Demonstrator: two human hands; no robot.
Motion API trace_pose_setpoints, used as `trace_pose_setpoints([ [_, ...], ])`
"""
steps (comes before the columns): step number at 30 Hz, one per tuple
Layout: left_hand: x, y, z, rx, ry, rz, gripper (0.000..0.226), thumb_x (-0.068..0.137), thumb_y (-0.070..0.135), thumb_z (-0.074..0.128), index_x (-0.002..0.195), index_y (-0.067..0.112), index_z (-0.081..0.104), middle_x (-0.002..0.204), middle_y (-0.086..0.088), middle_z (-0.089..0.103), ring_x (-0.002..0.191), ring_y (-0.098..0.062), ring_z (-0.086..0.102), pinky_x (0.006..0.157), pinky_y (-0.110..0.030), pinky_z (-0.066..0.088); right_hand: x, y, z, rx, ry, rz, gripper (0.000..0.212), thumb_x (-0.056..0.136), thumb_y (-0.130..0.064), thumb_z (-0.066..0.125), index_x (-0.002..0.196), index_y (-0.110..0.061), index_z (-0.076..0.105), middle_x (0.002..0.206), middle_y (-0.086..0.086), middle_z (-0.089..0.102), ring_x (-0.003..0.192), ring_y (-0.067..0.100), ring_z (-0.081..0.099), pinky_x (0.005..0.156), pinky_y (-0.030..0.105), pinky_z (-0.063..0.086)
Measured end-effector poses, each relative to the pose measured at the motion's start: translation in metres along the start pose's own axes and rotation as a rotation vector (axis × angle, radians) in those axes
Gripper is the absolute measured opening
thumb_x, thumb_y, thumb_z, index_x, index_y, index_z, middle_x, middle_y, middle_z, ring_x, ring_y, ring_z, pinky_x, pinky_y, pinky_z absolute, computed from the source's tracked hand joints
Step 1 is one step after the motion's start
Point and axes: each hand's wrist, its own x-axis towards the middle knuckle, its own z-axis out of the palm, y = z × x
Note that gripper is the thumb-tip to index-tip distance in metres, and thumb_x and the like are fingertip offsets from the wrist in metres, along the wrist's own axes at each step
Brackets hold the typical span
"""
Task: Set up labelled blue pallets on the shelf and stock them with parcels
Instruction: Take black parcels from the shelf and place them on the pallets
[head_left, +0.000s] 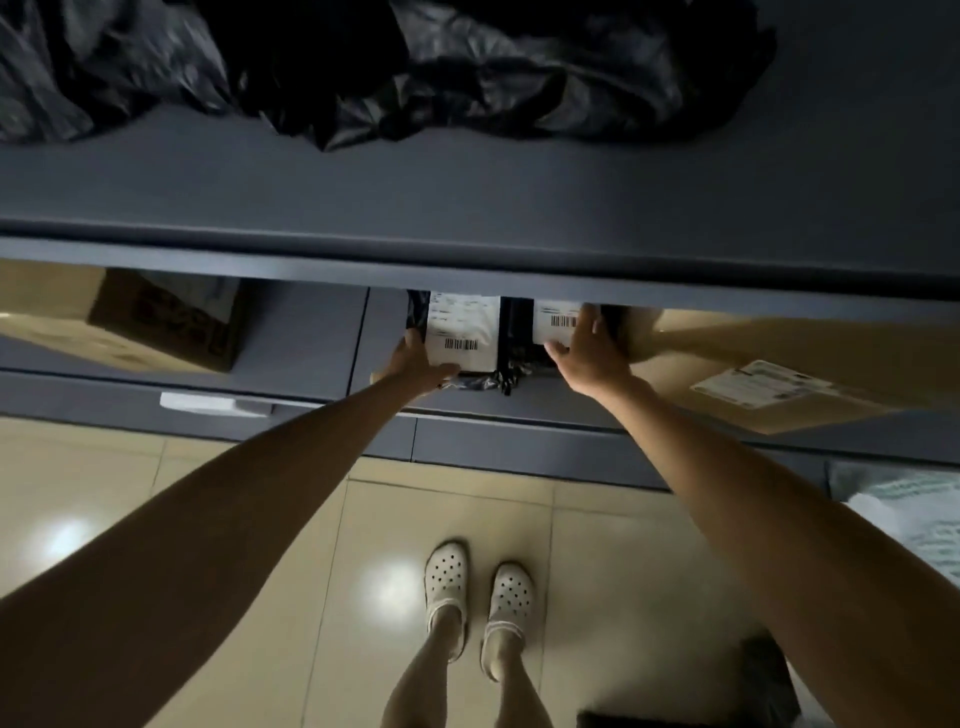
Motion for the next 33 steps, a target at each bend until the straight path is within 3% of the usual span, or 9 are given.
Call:
trace_pose_setpoints([
  [6,0.026,-0.002,0.029,-0.340,0.065,-0.194,0.086,0.070,0.050,0.081,0.135,0.009,0.043,0.132,-0.012,0.054,0.121,-0.032,0.054,0.100,-0.046,0.049,0.028,-0.008,0.004,0.253,0.048,0.204,0.094,0.096,-0.049,0.049,0.152,0.004,-0.004,0.159,0.023,0.013,0.146,0.035,0.020,0.118,0.045,0.021],
  [12,0.025,-0.027,0.029,-0.486,0.030,-0.343,0.113,0.058,0.075,0.074,0.141,0.008,0.037,0.137,-0.015,0.049,0.122,-0.036,0.052,0.101,-0.047,0.048,0.026,-0.005,0.016,0.467,-0.082,0.366,0.094,0.080,-0.046,0.075,0.148,0.001,0.030,0.151,0.015,0.038,0.137,0.031,0.040,0.107,0.034,0.038],
  [16,0.009,-0.058,0.019,-0.683,-0.028,-0.402,0.095,0.062,0.061,0.081,0.130,0.005,0.047,0.125,-0.015,0.060,0.111,-0.033,0.060,0.092,-0.045,0.055,0.003,-0.005,0.018,0.523,-0.284,0.460,0.084,0.075,-0.045,0.080,0.139,-0.004,0.042,0.135,0.010,0.046,0.116,0.024,0.047,0.085,0.028,0.043],
  [18,-0.004,-0.063,0.017,-0.680,-0.060,-0.401,0.086,0.070,0.057,0.078,0.130,0.002,0.050,0.126,-0.017,0.060,0.113,-0.033,0.059,0.096,-0.044,0.052,-0.009,-0.006,0.022,0.557,-0.311,0.482,0.088,0.069,-0.048,0.083,0.137,-0.007,0.045,0.128,0.006,0.046,0.106,0.019,0.045,0.081,0.026,0.042],
  [23,-0.034,-0.081,0.027,-0.553,-0.084,-0.350,0.071,0.077,0.043,0.079,0.127,-0.001,0.053,0.124,-0.014,0.062,0.110,-0.030,0.062,0.090,-0.038,0.055,-0.044,-0.011,0.043,0.555,-0.334,0.339,0.091,0.074,-0.051,0.078,0.146,-0.011,0.038,0.149,0.006,0.039,0.136,0.025,0.038,0.102,0.034,0.038],
  [26,-0.060,-0.090,0.029,-0.365,0.001,-0.294,0.062,0.075,0.054,0.076,0.119,0.011,0.064,0.113,-0.008,0.067,0.099,-0.027,0.065,0.082,-0.037,0.058,-0.070,-0.017,0.052,0.588,-0.318,0.284,0.104,0.061,-0.064,0.079,0.144,-0.015,0.041,0.142,-0.001,0.045,0.131,0.020,0.044,0.085,0.026,0.039],
  [28,-0.082,-0.094,0.018,-0.220,0.052,-0.278,0.067,0.075,0.064,0.069,0.124,0.017,0.064,0.118,-0.008,0.061,0.102,-0.029,0.062,0.081,-0.034,0.055,-0.090,-0.017,0.057,0.584,-0.314,0.241,0.124,0.044,-0.079,0.077,0.146,-0.022,0.039,0.149,-0.002,0.041,0.135,0.019,0.041,0.091,0.028,0.036],
  [31,-0.111,-0.112,-0.007,-0.201,0.125,-0.245,0.067,0.077,0.068,0.064,0.126,0.021,0.064,0.124,-0.009,0.062,0.109,-0.031,0.059,0.087,-0.037,0.054,-0.121,-0.031,0.053,0.591,-0.263,0.217,0.122,0.058,-0.077,0.073,0.152,-0.015,0.026,0.157,0.004,0.030,0.143,0.023,0.031,0.105,0.036,0.032],
  [33,-0.131,-0.132,-0.024,-0.365,0.152,-0.224,0.063,0.080,0.062,0.066,0.125,0.018,0.064,0.116,-0.007,0.066,0.101,-0.028,0.062,0.077,-0.035,0.052,-0.140,-0.046,0.048,0.629,-0.252,0.186,0.111,0.074,-0.064,0.070,0.154,-0.008,0.017,0.157,0.008,0.026,0.144,0.024,0.029,0.109,0.036,0.029],
])
